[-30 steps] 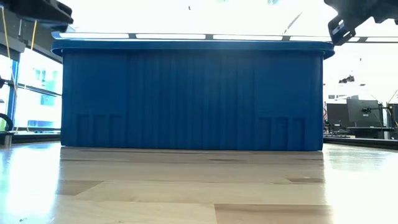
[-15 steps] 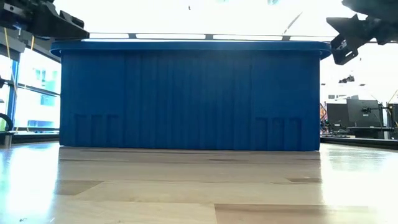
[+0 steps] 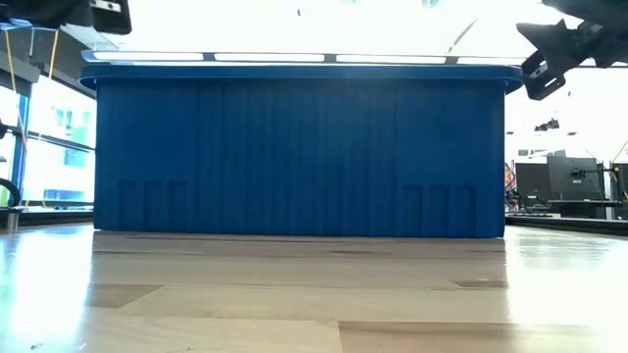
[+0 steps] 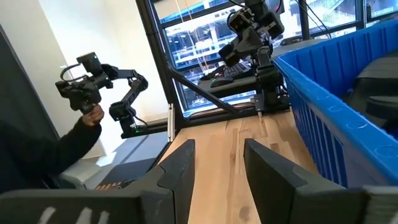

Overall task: Pick and place slides into bin
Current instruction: Return to Home Position

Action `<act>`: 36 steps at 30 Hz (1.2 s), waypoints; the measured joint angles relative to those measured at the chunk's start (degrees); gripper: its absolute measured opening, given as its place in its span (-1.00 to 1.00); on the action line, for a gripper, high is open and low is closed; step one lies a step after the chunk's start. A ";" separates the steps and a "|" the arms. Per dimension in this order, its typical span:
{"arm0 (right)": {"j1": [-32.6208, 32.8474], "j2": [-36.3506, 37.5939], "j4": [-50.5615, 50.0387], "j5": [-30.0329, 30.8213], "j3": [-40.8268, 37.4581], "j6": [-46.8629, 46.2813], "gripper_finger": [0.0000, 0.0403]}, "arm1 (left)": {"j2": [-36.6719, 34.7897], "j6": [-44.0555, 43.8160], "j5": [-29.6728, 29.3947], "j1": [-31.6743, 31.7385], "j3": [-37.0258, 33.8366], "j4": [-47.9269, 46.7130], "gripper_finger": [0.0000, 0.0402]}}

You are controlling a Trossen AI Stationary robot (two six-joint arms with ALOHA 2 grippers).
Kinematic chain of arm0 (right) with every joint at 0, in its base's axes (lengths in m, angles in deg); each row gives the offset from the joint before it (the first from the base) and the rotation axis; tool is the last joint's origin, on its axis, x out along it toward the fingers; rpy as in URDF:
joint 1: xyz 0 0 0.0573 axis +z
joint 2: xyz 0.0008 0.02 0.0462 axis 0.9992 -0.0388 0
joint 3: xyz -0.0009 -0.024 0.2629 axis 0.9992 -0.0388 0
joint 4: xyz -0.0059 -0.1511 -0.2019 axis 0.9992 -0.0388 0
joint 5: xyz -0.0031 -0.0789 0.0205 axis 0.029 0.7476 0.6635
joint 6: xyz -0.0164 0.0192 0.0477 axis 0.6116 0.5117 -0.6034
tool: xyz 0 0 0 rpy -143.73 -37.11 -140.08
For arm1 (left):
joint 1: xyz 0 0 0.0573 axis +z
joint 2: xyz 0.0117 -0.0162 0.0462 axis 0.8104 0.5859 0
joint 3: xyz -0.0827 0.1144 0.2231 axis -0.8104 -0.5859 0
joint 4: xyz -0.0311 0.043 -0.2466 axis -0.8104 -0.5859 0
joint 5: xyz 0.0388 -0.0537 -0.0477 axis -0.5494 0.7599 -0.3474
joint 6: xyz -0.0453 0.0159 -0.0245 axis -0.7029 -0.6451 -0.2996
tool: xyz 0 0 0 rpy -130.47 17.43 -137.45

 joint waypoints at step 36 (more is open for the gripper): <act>0.13 0.00 5.07 -0.68 -3.61 -1.84 -0.36 | -0.15 -3.99 9.90 0.00 -17.51 23.20 -0.91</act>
